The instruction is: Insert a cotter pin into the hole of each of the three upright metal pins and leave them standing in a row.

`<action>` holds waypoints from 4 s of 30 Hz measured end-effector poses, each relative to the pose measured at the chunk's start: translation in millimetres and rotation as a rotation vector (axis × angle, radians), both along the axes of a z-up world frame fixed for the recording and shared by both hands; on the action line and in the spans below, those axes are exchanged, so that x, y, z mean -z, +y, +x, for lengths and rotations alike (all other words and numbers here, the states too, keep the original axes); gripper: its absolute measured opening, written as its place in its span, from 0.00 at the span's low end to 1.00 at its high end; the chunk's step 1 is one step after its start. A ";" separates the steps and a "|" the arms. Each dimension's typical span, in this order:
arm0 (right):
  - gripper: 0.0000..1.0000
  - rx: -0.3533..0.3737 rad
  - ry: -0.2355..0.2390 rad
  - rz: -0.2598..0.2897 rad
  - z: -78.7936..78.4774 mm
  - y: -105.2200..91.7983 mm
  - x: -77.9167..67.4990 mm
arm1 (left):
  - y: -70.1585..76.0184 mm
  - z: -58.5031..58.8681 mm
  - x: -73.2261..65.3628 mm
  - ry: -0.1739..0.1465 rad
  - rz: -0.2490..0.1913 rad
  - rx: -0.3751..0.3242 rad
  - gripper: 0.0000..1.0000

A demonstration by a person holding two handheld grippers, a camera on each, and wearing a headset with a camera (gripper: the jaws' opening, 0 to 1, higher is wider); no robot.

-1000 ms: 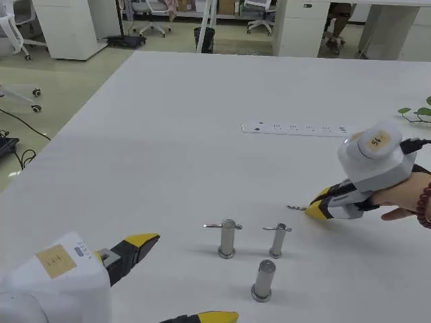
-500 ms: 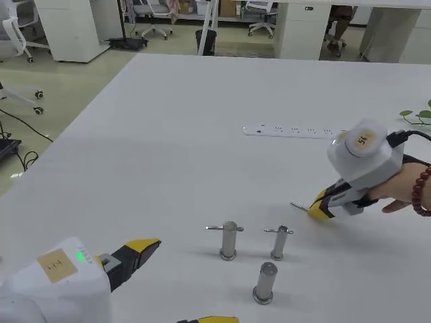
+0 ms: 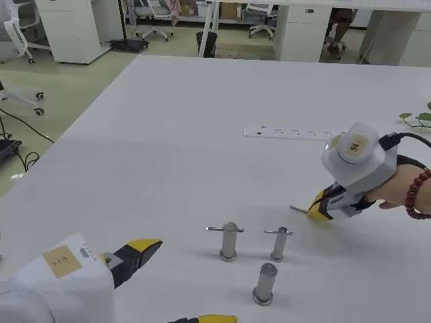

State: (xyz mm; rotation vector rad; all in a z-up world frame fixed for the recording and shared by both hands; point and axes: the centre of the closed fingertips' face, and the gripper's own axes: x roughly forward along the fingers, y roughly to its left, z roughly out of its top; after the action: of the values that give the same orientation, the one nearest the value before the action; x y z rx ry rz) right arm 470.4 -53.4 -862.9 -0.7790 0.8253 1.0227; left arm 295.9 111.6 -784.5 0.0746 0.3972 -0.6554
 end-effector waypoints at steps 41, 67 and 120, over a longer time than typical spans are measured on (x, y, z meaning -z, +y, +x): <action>0.02 -0.346 -0.363 0.037 -83.0 53.3 -94.4 | -20.4 15.2 -23.3 0.085 -0.141 0.033 0.42; 0.02 -0.565 -0.452 0.030 -140.2 100.3 -102.5 | -45.2 27.7 -41.0 0.255 -0.500 -0.001 0.16; 0.13 -0.331 -0.175 0.318 -151.3 105.7 -109.1 | -38.2 24.2 -32.8 0.183 -0.437 0.038 0.00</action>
State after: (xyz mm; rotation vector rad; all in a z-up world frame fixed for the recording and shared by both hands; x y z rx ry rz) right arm 319.1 52.3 -753.9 -0.7314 0.3748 1.3206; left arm 320.1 73.4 -751.6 -0.3964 0.4207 -0.7764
